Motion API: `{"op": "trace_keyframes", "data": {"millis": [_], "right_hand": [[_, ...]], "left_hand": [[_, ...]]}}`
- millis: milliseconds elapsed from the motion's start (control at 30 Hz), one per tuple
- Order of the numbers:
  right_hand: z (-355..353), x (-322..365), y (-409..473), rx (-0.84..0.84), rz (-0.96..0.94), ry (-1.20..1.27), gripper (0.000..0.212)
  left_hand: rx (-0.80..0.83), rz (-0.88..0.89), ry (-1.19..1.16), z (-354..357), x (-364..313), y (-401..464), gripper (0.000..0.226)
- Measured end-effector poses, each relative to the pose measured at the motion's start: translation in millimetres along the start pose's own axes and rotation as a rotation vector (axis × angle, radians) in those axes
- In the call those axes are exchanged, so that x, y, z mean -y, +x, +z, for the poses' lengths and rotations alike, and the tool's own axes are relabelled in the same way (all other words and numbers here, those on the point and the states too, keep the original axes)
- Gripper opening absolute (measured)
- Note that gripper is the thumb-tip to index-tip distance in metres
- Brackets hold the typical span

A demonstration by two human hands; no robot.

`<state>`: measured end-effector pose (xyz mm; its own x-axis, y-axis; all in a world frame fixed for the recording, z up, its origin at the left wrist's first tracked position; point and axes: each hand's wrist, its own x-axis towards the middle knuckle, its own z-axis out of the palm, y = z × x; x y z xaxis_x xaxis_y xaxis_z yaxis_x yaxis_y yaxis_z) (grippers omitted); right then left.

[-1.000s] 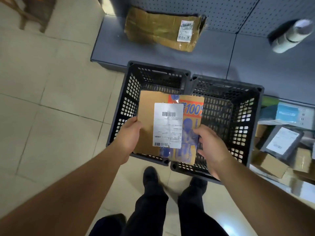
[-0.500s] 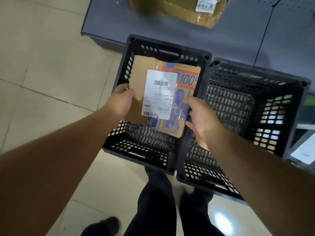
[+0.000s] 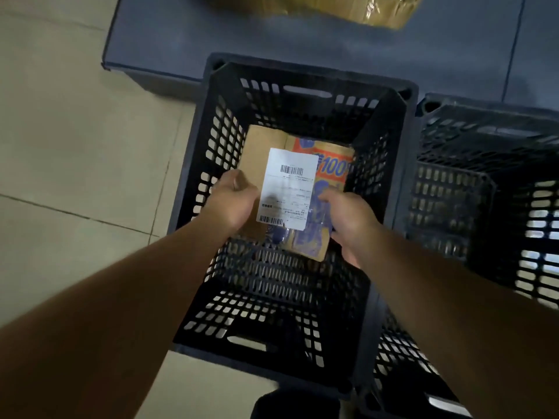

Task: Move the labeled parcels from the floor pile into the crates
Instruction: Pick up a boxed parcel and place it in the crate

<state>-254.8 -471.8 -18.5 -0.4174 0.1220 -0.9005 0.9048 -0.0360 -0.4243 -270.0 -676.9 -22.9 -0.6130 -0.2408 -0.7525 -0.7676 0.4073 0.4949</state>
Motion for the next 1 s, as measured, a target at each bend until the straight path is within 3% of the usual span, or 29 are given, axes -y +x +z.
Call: {"op": "trace_keyframes", "data": {"millis": [167,533,600,700,833,900,1000], "right_hand": [[14.2,7.5,40.3,-0.031,0.014,-0.001,0.030],[41.8,17.7,96.8,-0.058,-0.072,-0.024,0.031],[45.6,16.7,101.0,-0.057,-0.065,-0.014,0.027],[51.0,10.8,107.0,-0.030,-0.046,-0.055,0.028],[54.6,6.7,111.8,0.001,-0.050,-0.163,0.049],[54.8,8.8,110.5,0.032,-0.049,-0.215,0.064],[53.4,9.5,100.7,0.034,-0.063,-0.222,0.061]], "left_hand": [[-0.013,0.031,0.054,10.9,6.7,45.8,0.048],[0.004,0.010,0.089,20.4,5.4,97.8,0.080],[0.023,0.013,0.112,24.0,6.8,103.0,0.077],[0.021,0.094,0.279,35.5,10.0,106.4,0.056],[0.103,0.146,0.560,52.5,15.7,100.5,0.051],[0.127,0.132,0.533,51.3,12.0,100.8,0.037],[0.122,0.087,0.425,45.1,3.7,91.0,0.028]]}}
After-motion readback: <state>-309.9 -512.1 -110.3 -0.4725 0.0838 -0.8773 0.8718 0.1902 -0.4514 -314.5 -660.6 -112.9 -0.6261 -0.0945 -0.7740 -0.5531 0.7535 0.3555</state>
